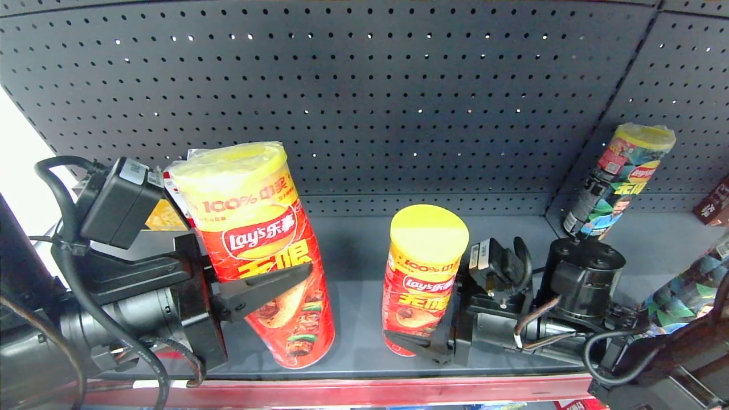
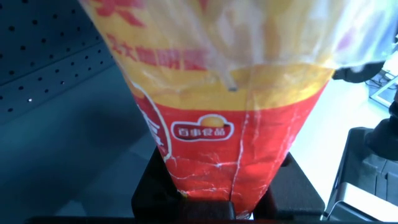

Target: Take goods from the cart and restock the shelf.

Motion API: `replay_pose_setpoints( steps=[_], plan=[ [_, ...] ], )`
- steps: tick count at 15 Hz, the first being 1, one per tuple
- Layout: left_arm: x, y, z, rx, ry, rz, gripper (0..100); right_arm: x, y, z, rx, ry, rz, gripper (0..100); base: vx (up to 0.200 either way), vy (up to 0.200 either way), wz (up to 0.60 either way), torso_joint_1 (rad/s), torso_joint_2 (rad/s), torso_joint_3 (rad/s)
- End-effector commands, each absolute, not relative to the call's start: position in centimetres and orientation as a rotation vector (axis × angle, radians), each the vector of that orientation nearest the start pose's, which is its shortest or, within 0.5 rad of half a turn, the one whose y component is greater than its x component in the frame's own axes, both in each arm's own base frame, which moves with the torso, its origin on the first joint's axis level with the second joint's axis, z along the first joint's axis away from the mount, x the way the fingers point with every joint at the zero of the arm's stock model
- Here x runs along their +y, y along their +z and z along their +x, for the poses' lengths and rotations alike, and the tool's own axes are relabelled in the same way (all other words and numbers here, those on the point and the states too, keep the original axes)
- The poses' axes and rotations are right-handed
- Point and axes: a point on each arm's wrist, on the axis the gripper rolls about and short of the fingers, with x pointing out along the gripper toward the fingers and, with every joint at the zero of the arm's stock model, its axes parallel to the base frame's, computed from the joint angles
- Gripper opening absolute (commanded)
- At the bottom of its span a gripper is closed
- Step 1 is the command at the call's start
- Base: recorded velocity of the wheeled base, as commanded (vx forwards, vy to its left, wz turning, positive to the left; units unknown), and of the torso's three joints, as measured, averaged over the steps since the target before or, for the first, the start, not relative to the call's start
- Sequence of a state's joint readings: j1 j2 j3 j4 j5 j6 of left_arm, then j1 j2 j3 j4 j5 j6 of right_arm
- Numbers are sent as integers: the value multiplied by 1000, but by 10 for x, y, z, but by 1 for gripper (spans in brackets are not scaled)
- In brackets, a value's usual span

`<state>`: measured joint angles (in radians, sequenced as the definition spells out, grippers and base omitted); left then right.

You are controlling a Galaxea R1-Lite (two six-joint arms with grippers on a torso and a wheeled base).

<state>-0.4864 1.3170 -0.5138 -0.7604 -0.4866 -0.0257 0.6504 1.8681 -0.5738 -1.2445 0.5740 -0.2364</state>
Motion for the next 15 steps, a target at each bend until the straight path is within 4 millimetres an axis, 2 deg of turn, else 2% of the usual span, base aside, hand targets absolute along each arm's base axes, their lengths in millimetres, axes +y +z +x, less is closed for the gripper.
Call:
replay_pose_setpoints(
  steps=[1,4,6,7,9,12,14,15],
  plan=[
    [-102,212,171,57,-972,-24,0,182,151,227,-134,1202,-204,100,0,0,0,0,0,0],
    [-102,211,170,62,-972,-24,0,154,179,206,-204,1141,-202,100,0,0,0,0,0,0],
    [-102,212,170,58,-973,-23,0,137,199,184,-219,1079,-202,100,0,0,0,0,0,0],
    [-103,212,170,58,-976,-21,0,123,209,165,-229,1037,-200,100,0,0,0,0,0,0],
    [-103,213,170,51,-977,-21,0,108,216,146,-237,993,-177,100,0,0,0,0,0,0],
    [-103,217,170,39,-977,-23,0,79,212,108,-231,906,-140,100,0,0,0,0,0,0],
    [-103,215,170,46,-980,-22,0,58,182,79,-164,854,-121,100,0,0,0,0,0,0],
    [-103,215,170,46,-981,-22,0,54,173,72,-144,850,-119,100,0,0,0,0,0,0]
  ],
)
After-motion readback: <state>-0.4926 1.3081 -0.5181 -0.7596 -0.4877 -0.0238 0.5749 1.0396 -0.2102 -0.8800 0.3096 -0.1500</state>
